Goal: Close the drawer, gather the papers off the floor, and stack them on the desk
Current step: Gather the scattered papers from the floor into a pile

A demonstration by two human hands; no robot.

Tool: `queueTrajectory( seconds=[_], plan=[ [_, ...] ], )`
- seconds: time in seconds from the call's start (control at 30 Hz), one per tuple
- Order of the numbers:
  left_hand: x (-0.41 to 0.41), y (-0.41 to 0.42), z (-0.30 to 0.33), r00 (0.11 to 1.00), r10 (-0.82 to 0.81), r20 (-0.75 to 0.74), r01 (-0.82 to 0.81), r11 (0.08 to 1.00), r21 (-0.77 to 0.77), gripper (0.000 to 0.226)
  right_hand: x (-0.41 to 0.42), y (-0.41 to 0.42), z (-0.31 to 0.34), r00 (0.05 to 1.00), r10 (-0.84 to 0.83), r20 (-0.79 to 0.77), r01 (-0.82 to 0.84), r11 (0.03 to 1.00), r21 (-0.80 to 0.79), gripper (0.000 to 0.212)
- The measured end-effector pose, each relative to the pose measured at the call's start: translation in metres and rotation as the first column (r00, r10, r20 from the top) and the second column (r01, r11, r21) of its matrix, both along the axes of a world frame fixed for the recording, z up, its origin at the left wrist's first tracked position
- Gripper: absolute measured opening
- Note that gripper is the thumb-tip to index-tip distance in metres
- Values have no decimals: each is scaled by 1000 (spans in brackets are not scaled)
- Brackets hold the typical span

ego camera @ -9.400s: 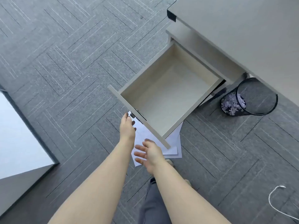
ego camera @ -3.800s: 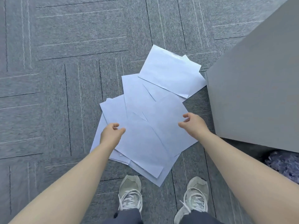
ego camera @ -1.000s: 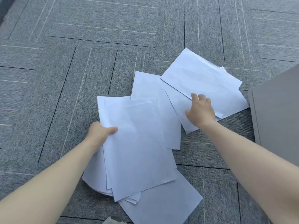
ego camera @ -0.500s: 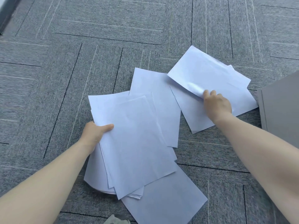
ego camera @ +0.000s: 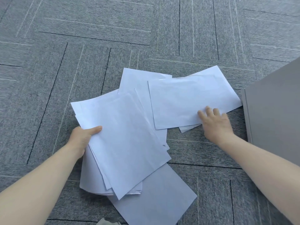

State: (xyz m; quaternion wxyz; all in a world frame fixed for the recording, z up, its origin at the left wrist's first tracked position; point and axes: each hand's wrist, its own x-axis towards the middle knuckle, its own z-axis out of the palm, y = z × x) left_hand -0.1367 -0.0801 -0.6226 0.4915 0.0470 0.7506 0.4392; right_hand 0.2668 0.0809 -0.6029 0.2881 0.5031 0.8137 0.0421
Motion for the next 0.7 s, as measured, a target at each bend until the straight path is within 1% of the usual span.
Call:
queueTrajectory(
  seconds=[0.07, 0.1, 0.13, 0.23, 0.27, 0.37, 0.43, 0.5, 0.53, 0.6, 0.63, 0.7],
  plan=[
    [1, 0, 0, 1000, 0, 3, 0, 1000, 6, 19, -6, -3, 0, 1000, 15, 5, -14, 994, -108, 82],
    [1, 0, -1, 1000, -4, 1, 4, 1000, 8, 19, -10, -4, 1, 998, 57, -7, -57, 989, -135, 89],
    [2, 0, -1, 1000, -8, -1, 8, 1000, 9, 19, -14, -6, 1, 993, 115, -23, -117, 983, -143, 90],
    [2, -1, -1, 1000, -23, -3, 23, 1000, 5, 19, -21, -9, -3, 945, 323, -45, -326, 939, -113, 83],
    [2, 0, -1, 1000, -27, -2, 27, 1000, 5, 20, -24, -10, -5, 929, 369, -44, -371, 924, -96, 80],
    [4, 1, 0, 999, -41, 2, 41, 999, 1, 24, -29, -10, -8, 908, 415, -55, -416, 909, -12, 71],
    [5, 0, 1, 999, -47, 4, 47, 999, -4, 24, -32, -8, -9, 926, 362, -105, -361, 932, 31, 65],
    [5, -1, 2, 999, -53, 9, 53, 999, -14, 19, -40, -5, -4, 949, 207, -236, -196, 978, 71, 54],
    [4, -2, 2, 999, -51, 12, 51, 998, -20, 16, -47, -4, 1, 940, 116, -320, -93, 992, 85, 45],
    [5, -2, 2, 999, -41, 25, 42, 999, -31, 10, -68, -5, 14, 873, -31, -486, 74, 995, 70, 30],
    [6, -2, 2, 999, -37, 36, 39, 999, -31, 8, -81, -8, 21, 820, -88, -566, 130, 991, 34, 26],
    [10, -1, 5, 998, -37, 55, 38, 999, -16, 11, -113, -19, 34, 707, -196, -679, 181, 979, -95, 22]
  ],
)
